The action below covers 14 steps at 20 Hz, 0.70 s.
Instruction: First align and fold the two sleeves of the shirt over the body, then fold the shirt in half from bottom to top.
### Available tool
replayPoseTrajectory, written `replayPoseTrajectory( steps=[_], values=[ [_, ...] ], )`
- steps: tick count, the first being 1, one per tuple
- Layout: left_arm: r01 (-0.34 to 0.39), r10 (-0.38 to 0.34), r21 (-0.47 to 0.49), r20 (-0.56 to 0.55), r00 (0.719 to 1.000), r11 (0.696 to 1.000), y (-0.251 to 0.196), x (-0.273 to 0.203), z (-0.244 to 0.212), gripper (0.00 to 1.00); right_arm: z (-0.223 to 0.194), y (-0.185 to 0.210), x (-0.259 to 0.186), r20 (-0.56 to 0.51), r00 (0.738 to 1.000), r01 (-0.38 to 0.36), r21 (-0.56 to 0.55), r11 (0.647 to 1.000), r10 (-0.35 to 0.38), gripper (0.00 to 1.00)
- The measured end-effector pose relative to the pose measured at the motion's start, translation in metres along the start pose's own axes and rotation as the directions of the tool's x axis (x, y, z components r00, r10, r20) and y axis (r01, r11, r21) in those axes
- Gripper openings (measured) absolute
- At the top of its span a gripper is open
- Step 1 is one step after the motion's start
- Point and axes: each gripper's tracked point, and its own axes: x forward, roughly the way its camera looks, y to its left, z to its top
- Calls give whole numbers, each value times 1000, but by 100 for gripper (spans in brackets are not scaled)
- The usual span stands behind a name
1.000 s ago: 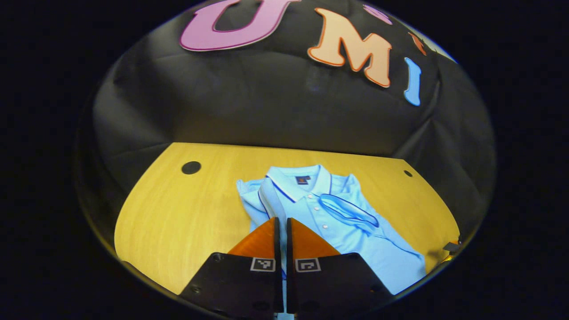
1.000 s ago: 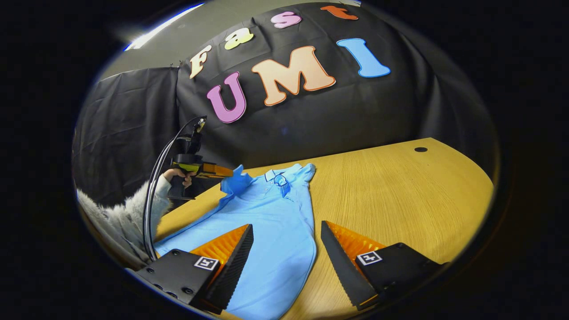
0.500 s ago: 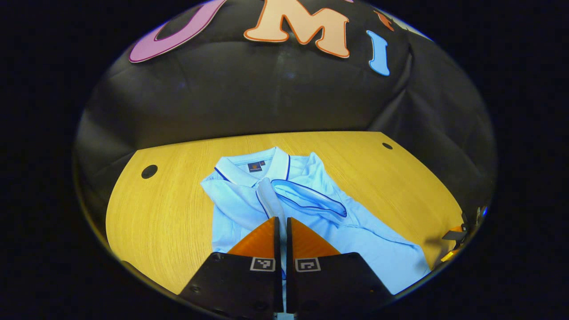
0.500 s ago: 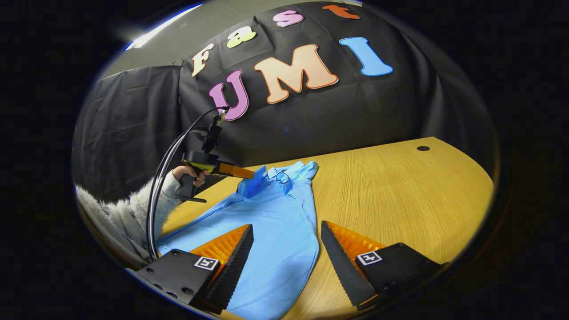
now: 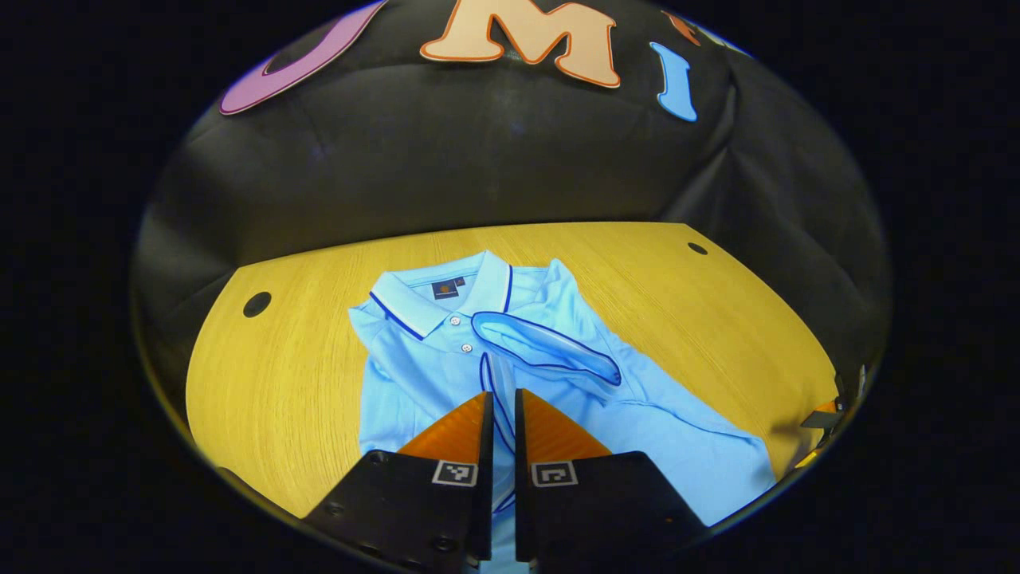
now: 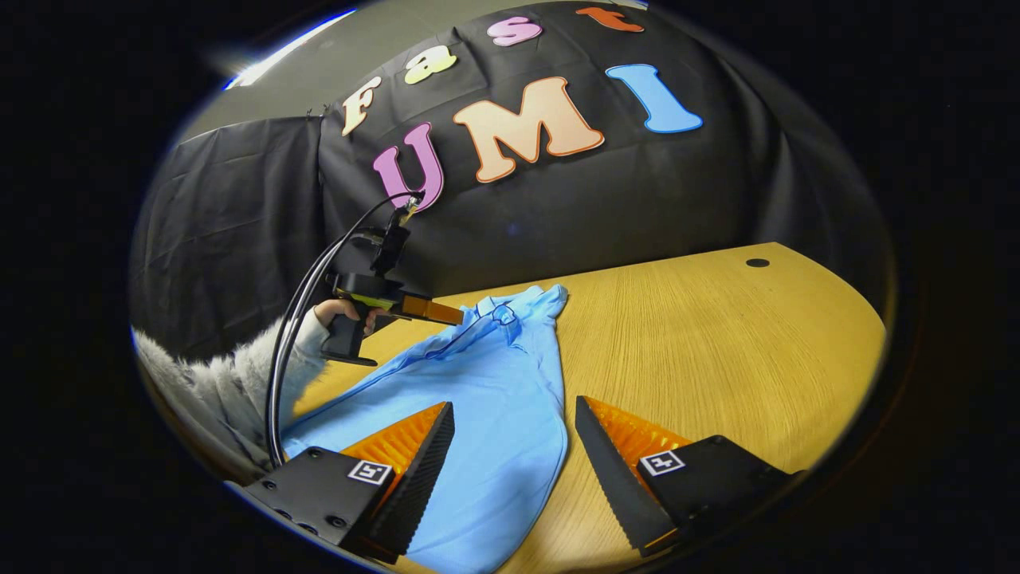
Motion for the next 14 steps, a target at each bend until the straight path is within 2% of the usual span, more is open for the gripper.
replayPoseTrajectory(
  steps=[3, 5, 6, 7, 8, 9, 10, 14],
  values=[
    [-7, 7, 5, 5, 1000, 1000, -1, -21, -9, 18, 3, 10, -4, 3, 1000, -27, 3, 1000, 27, 97],
    [-23, 22, 33, 10, 1000, 999, 0, -42, -20, 27, 5, 22, -9, 13, 999, -42, -12, 999, 42, 97],
    [-38, 38, 45, 14, 999, 998, 3, -52, -26, 34, 5, 26, -11, 15, 999, -48, -21, 999, 48, 97],
    [-55, 55, 55, 16, 998, 997, 7, -64, -34, 53, 5, 31, -13, 14, 999, -52, -29, 998, 53, 97],
    [-70, 69, 57, 23, 997, 996, 10, -76, -40, 65, 3, 37, -16, 12, 998, -56, -36, 998, 57, 97],
    [-77, 76, 51, 24, 997, 996, 13, -90, -50, 89, 0, 41, -18, 7, 998, -60, -45, 997, 60, 97],
    [-85, 84, 39, 28, 996, 996, 16, -102, -57, 100, -4, 46, -21, 0, 998, -60, -55, 997, 60, 97],
    [-72, 72, -34, -11, 997, 997, 19, -155, -105, 98, -21, 61, -39, -39, 998, -60, -76, 995, 58, 97]
  ],
)
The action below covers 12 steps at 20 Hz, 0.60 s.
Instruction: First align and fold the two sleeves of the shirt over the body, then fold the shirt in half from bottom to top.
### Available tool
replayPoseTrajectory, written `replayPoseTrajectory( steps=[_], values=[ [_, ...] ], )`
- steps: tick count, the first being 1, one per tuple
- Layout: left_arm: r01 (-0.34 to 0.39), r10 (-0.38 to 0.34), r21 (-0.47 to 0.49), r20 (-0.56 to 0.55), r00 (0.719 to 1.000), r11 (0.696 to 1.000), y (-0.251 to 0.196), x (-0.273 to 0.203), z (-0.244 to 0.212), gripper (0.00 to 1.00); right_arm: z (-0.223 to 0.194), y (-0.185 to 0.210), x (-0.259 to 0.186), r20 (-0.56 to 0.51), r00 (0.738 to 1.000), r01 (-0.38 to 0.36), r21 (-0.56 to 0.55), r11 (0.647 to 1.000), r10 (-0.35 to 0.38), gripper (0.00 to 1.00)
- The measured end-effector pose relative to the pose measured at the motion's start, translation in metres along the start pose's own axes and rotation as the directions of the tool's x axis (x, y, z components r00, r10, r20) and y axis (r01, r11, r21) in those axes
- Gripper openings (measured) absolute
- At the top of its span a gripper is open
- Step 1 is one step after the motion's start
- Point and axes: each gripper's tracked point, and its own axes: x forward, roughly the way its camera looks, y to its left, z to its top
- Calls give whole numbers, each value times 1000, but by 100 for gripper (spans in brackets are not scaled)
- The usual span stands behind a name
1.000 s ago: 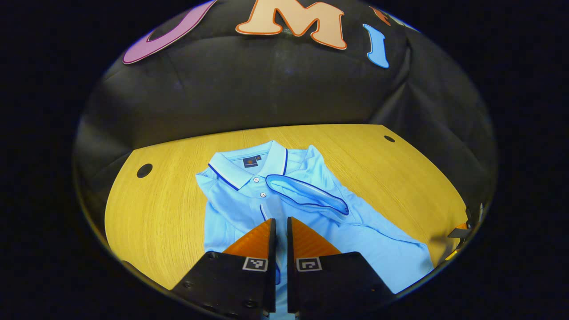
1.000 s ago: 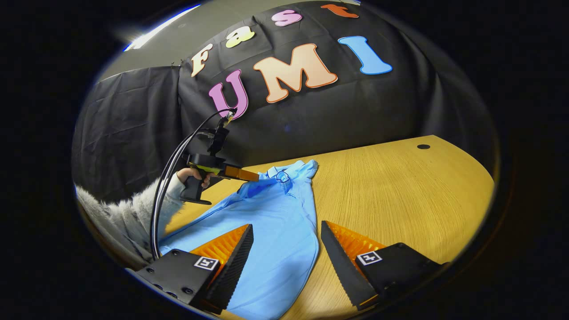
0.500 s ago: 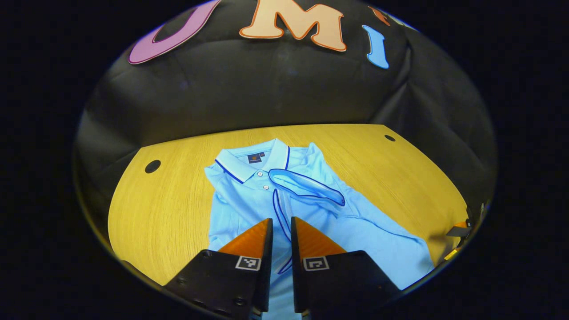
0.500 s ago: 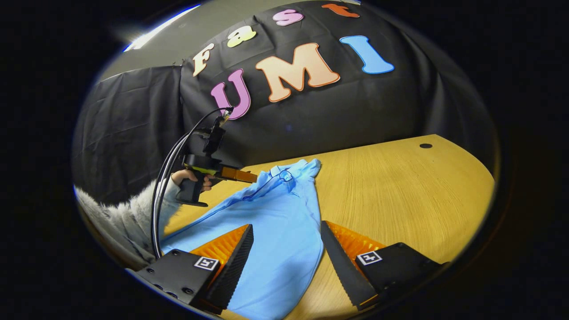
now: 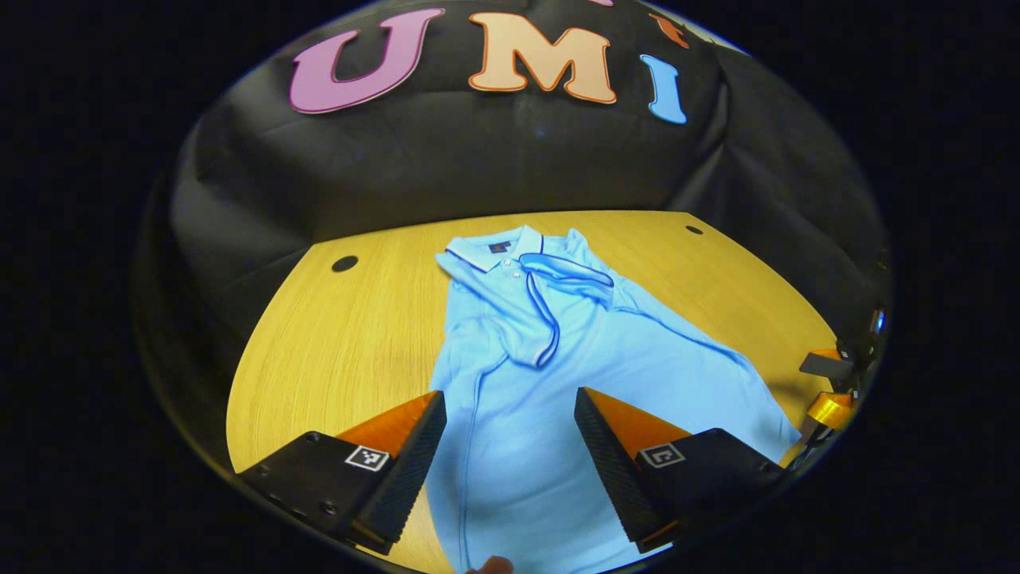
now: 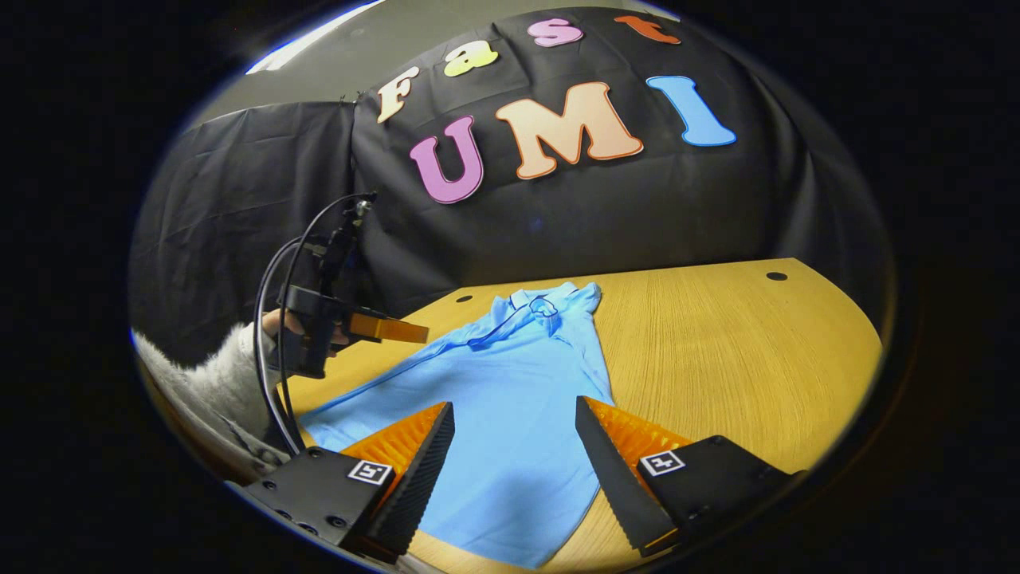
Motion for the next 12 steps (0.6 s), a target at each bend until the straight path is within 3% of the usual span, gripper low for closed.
replayPoseTrajectory(
  steps=[6, 12],
  values=[
    [45, -45, -20, -28, 999, 999, -14, -70, -75, 96, -31, 20, -25, -67, 997, 25, -51, 998, -28, 97],
    [39, -38, -31, 16, 999, 999, -26, -108, -129, 96, -70, 10, -39, -132, 982, 120, -131, 984, -137, 97]
  ],
)
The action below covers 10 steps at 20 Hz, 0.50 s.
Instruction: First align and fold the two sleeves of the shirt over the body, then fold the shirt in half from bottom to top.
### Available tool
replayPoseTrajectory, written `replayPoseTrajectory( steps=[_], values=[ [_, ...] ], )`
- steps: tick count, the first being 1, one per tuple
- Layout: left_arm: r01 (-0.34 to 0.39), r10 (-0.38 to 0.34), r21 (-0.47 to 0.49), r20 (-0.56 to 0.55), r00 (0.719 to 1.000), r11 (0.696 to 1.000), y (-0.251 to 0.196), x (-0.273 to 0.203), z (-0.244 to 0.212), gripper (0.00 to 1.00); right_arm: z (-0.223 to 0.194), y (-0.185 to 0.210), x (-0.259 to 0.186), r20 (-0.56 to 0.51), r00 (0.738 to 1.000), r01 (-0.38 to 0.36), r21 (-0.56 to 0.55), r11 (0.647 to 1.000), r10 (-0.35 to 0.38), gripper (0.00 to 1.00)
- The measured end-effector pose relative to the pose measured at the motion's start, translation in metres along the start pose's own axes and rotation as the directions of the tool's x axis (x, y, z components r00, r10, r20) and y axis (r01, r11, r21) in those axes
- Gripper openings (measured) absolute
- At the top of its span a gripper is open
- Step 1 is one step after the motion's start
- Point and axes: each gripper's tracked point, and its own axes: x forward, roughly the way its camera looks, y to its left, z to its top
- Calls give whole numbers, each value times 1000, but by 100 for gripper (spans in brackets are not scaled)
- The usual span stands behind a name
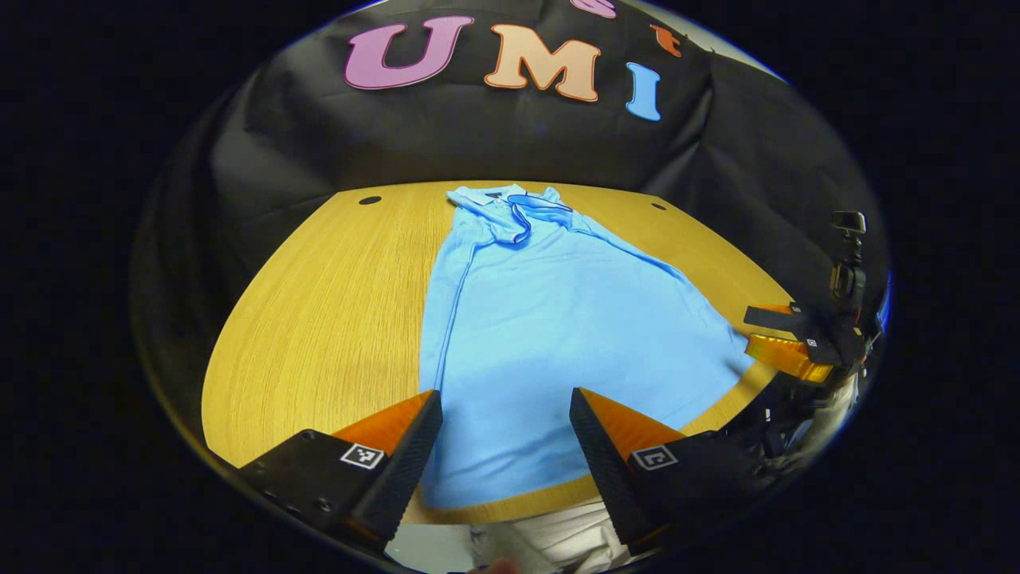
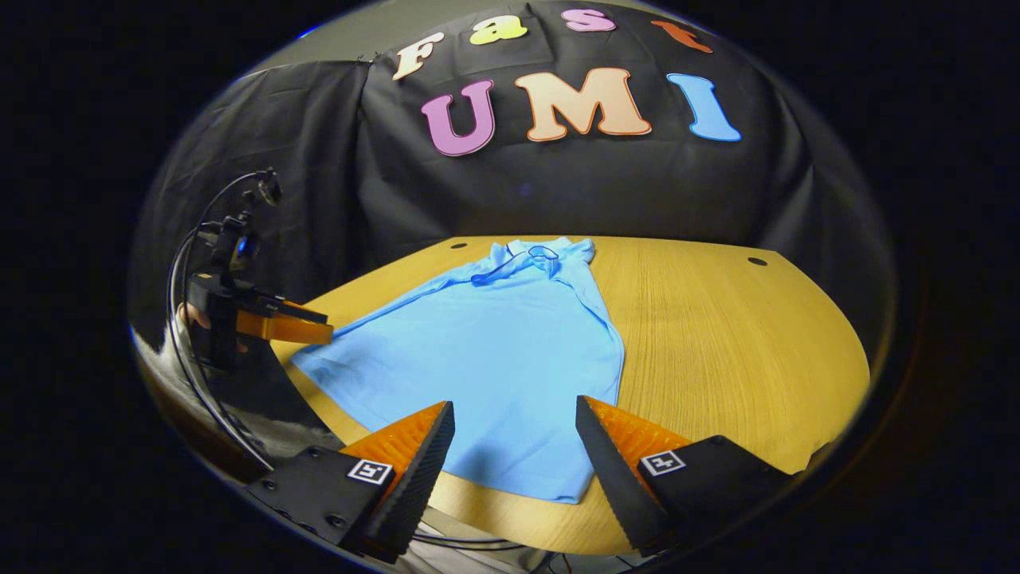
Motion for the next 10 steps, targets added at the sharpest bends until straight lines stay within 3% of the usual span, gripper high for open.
replayPoseTrajectory(
  steps=[5, 10],
  values=[
    [-69, 69, 25, 5, 998, 997, 10, -4, -26, 97, -20, -7, -2, -27, 997, 64, -43, 997, -66, 97],
    [-88, 88, -2, 9, 996, 996, 13, -6, -40, 96, -37, -8, 0, -61, 995, 75, -31, 997, -77, 97]
  ],
)
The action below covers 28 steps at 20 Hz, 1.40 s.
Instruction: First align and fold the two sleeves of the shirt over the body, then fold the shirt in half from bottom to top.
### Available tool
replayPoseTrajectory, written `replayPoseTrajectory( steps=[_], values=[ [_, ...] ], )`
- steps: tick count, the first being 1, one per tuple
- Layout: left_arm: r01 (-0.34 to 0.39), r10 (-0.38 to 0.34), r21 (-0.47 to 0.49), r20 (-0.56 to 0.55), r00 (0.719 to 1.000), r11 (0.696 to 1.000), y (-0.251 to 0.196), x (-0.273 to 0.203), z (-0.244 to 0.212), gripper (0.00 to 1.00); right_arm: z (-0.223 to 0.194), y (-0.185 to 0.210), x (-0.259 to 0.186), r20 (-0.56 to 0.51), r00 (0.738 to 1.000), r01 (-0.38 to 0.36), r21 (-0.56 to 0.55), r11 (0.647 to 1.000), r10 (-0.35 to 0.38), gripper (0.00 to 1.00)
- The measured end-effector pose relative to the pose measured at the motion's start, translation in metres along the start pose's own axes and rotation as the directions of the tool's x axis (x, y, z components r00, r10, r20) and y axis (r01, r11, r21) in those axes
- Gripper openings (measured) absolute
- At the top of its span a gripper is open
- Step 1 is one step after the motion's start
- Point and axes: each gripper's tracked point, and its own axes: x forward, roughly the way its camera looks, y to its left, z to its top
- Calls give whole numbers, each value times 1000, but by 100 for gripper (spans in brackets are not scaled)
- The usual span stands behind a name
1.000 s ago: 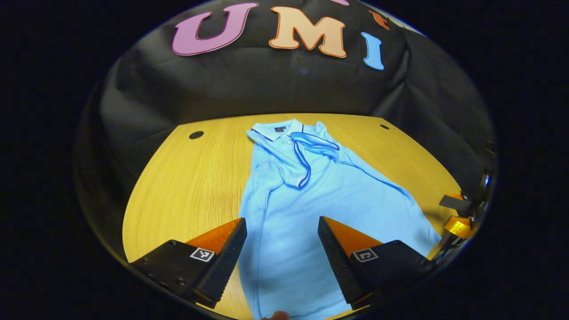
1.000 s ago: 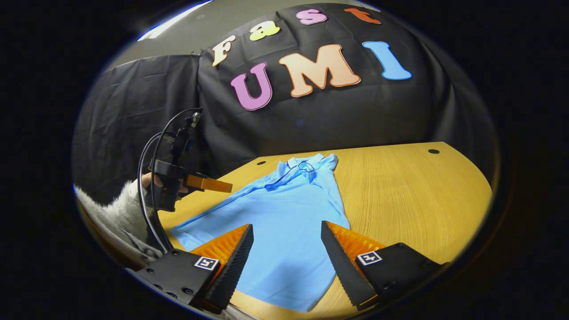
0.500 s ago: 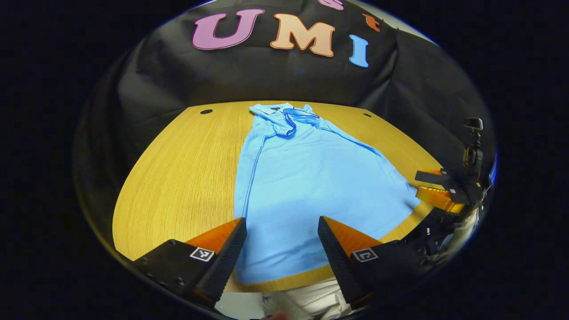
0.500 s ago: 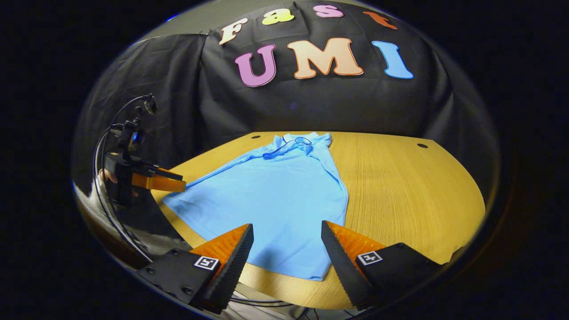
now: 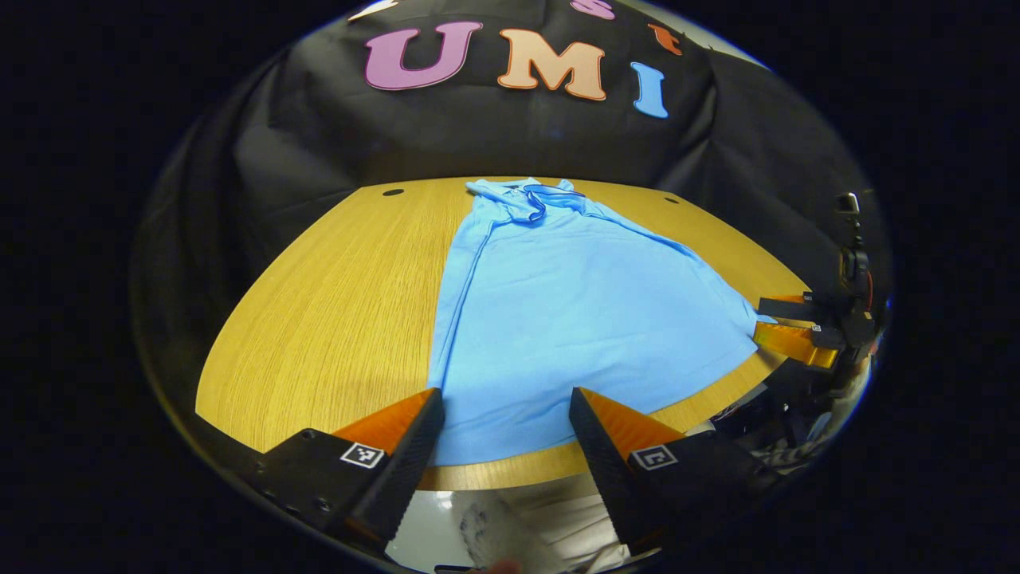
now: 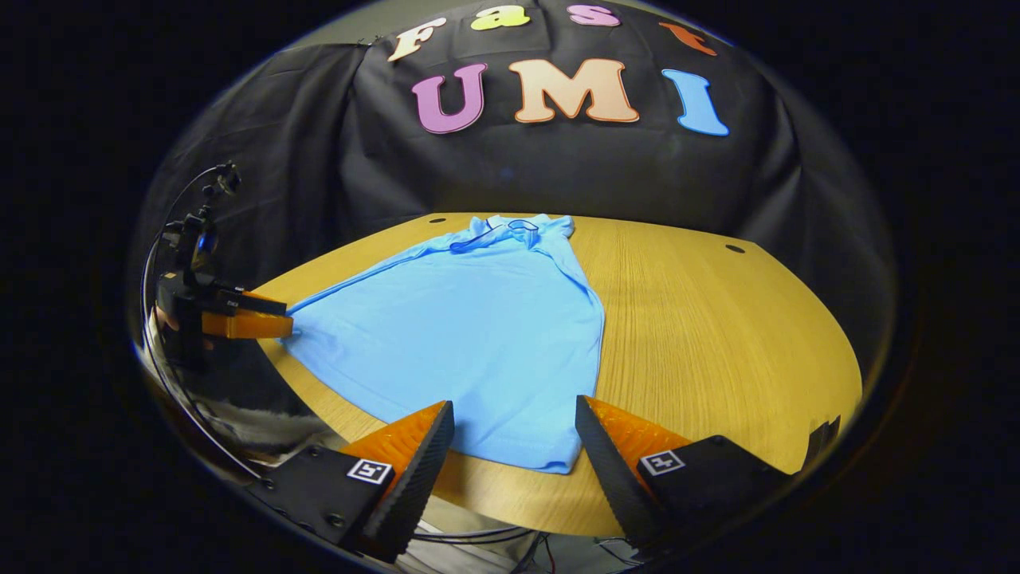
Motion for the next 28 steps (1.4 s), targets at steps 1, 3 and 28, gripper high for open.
replayPoseTrajectory(
  steps=[1, 3, 28],
  values=[
    [-8, 8, 1, 5, 1000, 1000, 1, 0, 0, 96, 2, 1, 1, 11, 1000, 5, -9, 1000, -4, 97],
    [-17, 17, 23, 7, 1000, 1000, 1, 1, -2, 94, 0, 4, 3, 12, 1000, -1, -10, 1000, 2, 97],
    [93, -94, 13, 178, 980, 996, -29, 12, 21, 0, 14, 33, 12, 58, 996, -68, 56, 996, 65, 3]
  ],
)
